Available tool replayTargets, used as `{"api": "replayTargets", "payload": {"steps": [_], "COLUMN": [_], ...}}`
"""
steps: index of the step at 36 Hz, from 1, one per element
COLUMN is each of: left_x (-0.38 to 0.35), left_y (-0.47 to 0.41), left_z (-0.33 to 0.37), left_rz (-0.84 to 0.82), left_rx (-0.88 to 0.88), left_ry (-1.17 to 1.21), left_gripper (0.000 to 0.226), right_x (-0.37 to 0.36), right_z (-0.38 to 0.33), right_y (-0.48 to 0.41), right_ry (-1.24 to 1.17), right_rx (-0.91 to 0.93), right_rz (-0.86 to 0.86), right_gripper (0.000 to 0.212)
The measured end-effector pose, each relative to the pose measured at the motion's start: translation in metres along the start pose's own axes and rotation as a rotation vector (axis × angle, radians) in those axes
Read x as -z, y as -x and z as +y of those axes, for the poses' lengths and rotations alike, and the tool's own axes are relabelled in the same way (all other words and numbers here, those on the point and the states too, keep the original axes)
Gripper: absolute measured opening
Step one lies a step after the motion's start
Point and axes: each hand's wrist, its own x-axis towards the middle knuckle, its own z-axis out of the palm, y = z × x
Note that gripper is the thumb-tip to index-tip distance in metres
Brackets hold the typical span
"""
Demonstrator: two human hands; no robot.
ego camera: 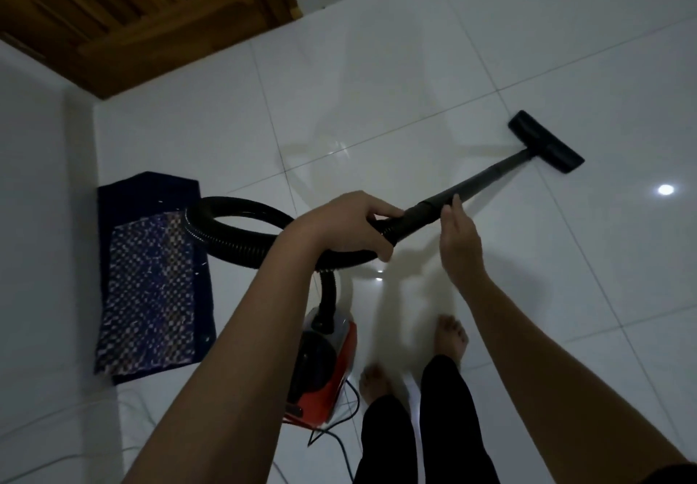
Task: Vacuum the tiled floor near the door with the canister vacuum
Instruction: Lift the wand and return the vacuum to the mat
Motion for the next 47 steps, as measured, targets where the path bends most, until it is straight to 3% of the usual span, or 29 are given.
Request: {"api": "replayTargets", "payload": {"steps": [6, 13, 19, 25, 28, 31, 34, 38, 42, 47], "left_x": [0.012, 0.02, 0.024, 0.032, 0.033, 0.031, 0.022, 0.011, -0.002, -0.009], "left_y": [0.003, 0.006, 0.01, 0.028, 0.035, 0.035, 0.032, 0.028, 0.02, 0.017], "left_z": [-0.002, -0.004, -0.005, -0.017, -0.037, -0.061, -0.079, -0.086, -0.076, -0.058], "left_rz": [0.051, 0.055, 0.096, 0.486, 0.709, 1.04, 1.261, 1.465, 1.558, 1.642], "left_rx": [-0.031, -0.034, -0.013, -0.019, -0.055, -0.128, -0.078, 0.0, 0.101, 0.12], "left_ry": [0.06, 0.041, -0.042, -0.313, -0.243, -0.142, -0.066, 0.133, 0.538, 0.882], "left_gripper": [0.053, 0.052, 0.056, 0.044, 0.04, 0.043, 0.05, 0.062, 0.08, 0.074], "right_x": [0.001, 0.006, -0.006, -0.027, -0.04, -0.054, -0.068, -0.086, -0.101, -0.115], "right_z": [0.008, 0.006, -0.014, -0.034, -0.05, -0.066, -0.077, -0.085, -0.088, -0.087], "right_y": [0.029, 0.001, -0.012, -0.019, -0.023, -0.025, -0.024, -0.017, -0.009, 0.014], "right_ry": [0.141, 0.32, 0.337, 0.29, 0.309, 0.342, 0.381, 0.402, 0.4, 0.373], "right_rx": [0.473, 0.804, 0.786, 0.796, 0.779, 0.76, 0.755, 0.764, 0.77, 0.807], "right_rz": [0.02, -0.097, -0.243, -0.196, -0.203, -0.216, -0.254, -0.279, -0.28, -0.225], "right_gripper": [0.045, 0.049, 0.045, 0.039, 0.038, 0.039, 0.041, 0.042, 0.042, 0.04]}}
